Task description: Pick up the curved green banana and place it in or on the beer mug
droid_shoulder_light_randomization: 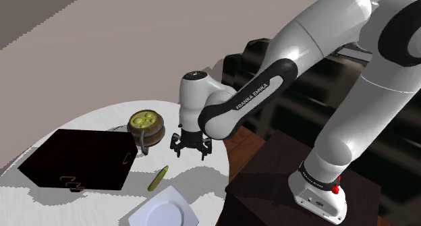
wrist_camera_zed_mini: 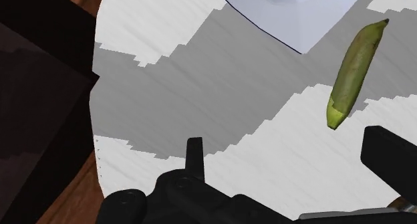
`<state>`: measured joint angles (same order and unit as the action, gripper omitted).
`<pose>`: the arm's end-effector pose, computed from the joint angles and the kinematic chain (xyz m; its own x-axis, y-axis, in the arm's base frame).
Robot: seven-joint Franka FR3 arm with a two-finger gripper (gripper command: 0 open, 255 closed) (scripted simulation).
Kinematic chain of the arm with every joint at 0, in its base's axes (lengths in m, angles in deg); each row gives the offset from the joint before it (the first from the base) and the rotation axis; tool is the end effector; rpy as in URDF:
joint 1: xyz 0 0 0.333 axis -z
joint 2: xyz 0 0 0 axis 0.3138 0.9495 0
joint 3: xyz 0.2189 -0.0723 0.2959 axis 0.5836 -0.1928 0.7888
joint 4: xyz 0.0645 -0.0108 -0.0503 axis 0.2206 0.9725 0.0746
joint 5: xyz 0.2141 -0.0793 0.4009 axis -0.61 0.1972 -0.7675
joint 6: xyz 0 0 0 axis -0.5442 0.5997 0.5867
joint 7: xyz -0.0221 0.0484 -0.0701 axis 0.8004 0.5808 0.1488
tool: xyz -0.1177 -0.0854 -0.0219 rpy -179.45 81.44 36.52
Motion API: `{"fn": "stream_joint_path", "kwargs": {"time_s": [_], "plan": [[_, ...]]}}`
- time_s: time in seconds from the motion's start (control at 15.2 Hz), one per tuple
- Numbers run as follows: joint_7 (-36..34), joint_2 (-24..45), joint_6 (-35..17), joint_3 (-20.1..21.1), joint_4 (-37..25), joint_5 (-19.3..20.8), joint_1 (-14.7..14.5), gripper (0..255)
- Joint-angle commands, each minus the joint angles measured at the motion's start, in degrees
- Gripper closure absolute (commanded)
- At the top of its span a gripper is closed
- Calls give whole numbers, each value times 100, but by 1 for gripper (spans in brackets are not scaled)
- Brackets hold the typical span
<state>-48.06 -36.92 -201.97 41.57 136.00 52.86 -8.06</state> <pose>0.4242 0.3395 0.2782 0.6260 -0.7751 -0.0856 -0.7797 -0.6243 -0.0483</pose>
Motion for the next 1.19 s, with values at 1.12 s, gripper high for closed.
{"fn": "stream_joint_path", "kwargs": {"time_s": [1.12], "plan": [[-4146,4141,-607,-2197,-3172,3058,-2424,0]]}}
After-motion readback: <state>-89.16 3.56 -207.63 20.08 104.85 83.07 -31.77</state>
